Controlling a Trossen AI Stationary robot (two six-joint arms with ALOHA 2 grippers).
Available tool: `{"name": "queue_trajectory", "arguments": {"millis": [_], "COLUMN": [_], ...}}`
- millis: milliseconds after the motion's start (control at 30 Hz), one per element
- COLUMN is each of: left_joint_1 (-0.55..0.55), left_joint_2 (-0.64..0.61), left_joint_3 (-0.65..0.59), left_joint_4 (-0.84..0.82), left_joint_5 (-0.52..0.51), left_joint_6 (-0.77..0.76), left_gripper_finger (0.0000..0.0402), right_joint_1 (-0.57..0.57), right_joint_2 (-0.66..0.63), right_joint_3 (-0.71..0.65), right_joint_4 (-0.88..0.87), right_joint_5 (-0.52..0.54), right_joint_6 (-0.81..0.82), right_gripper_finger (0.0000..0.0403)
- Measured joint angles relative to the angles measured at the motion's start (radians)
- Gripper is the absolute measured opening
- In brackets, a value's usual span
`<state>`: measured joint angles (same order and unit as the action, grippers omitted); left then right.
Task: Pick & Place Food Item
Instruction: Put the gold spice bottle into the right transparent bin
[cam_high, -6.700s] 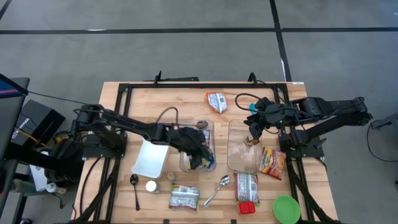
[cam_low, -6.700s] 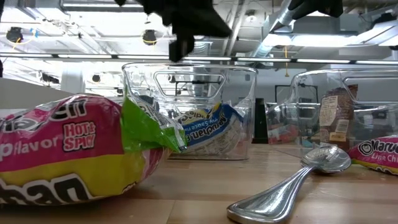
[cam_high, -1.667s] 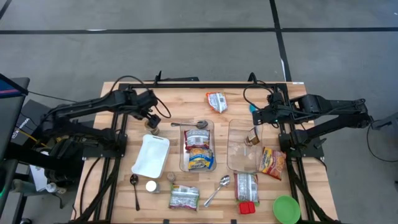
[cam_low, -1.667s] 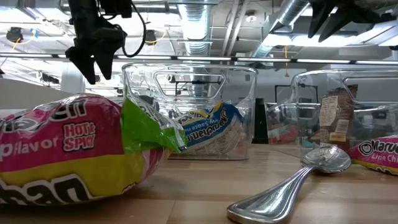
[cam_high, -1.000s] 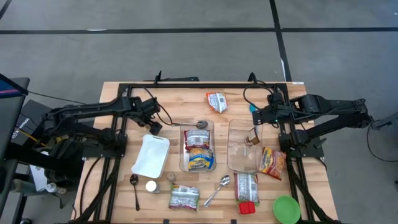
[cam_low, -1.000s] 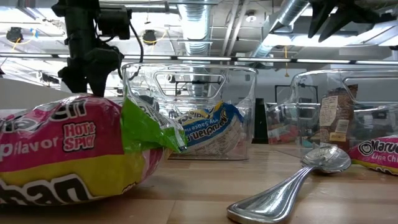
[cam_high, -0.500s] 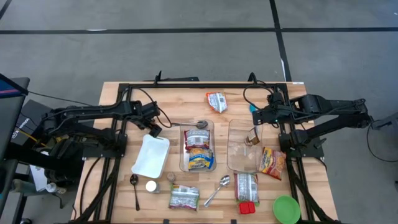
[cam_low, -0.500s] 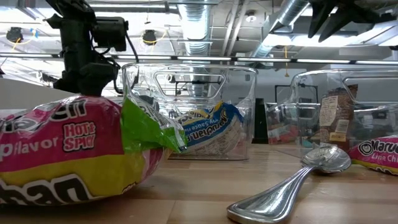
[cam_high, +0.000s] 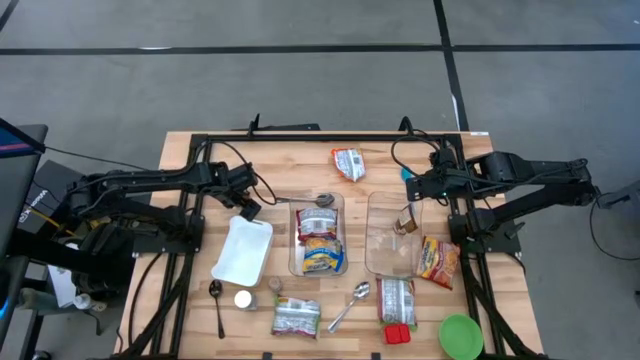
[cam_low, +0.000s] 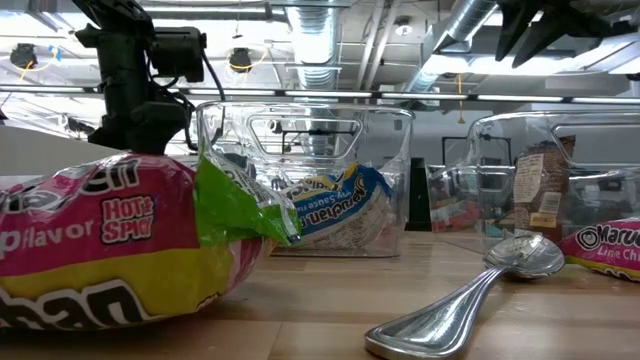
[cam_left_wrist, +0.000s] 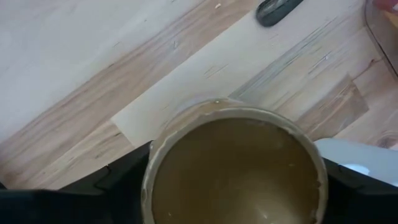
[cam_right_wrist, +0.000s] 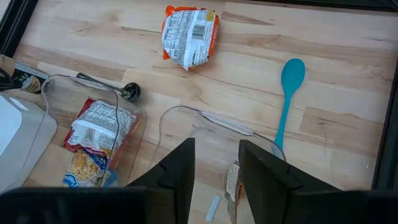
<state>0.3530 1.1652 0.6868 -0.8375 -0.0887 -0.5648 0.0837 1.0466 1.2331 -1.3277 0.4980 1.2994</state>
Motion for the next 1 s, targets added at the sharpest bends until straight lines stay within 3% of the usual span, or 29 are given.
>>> {"name": "queue_trajectory", "arguments": {"millis": [1000], "left_joint_1": [0.000], "left_joint_2": [0.000], "left_joint_3": [0.000], "left_joint_4": [0.001], "left_joint_5": [0.000], "left_joint_6": [-0.001], "left_gripper_finger": [0.0286], "right_joint_1": [0.000], "right_joint_2": [0.000], "right_joint_3": [0.000], "right_joint_4": [0.000], "right_joint_5": [0.000], "right_joint_6": [0.000], "right_gripper_finger": [0.0119]}}
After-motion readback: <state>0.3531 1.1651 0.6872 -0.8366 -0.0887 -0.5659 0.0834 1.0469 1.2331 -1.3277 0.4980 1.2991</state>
